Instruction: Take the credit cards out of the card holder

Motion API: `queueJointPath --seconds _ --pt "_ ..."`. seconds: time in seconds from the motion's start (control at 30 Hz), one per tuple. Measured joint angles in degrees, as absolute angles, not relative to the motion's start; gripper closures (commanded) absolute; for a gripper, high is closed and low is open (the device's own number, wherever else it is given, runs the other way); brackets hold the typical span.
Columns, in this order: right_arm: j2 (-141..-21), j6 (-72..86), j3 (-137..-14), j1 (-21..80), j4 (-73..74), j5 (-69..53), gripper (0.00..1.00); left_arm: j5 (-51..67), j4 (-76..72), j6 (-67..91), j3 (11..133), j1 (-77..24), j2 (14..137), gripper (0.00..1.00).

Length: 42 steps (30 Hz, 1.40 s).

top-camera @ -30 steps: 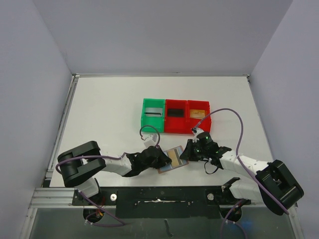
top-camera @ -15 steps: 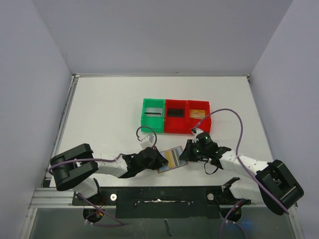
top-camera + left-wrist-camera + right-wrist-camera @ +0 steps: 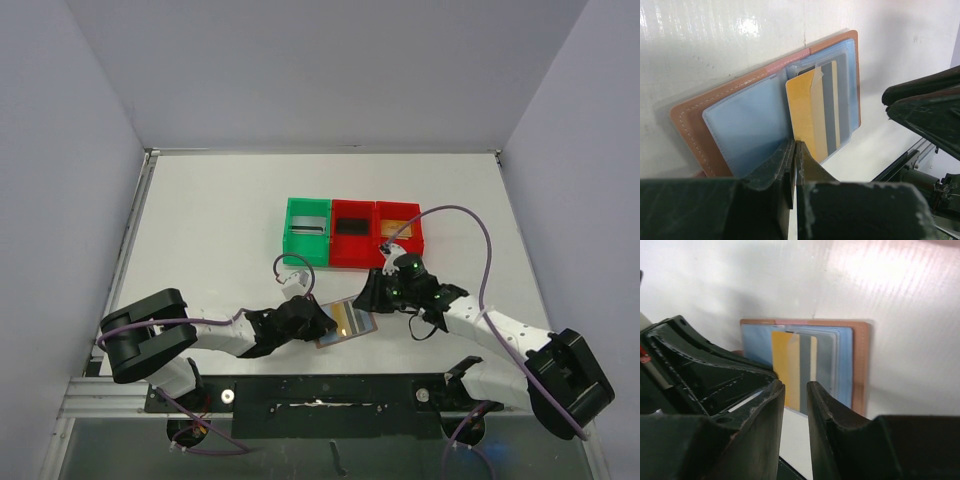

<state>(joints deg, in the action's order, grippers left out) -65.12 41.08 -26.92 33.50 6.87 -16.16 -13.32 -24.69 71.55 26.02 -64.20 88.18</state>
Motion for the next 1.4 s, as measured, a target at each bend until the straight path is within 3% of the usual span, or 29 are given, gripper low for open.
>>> queueJointPath --seconds 0.27,0.43,0.57,1.4 --pt "-72.1 41.1 -27.9 35.1 4.1 -18.5 0.74 -13.3 -24.7 71.5 26.0 -64.2 88.2 0.99" --pt "-74.4 42.7 -26.5 35.4 1.5 -19.0 0.74 -13.2 -25.2 71.5 25.7 -64.2 88.2 0.76" --pt "-73.2 44.2 -24.5 35.4 -1.0 -18.7 0.74 -12.8 -27.7 72.1 25.2 -64.2 88.2 0.68" --pt "-69.8 47.2 -20.2 34.9 -5.6 -16.3 0.75 -12.5 -39.9 77.2 22.7 -64.1 93.1 0.65"
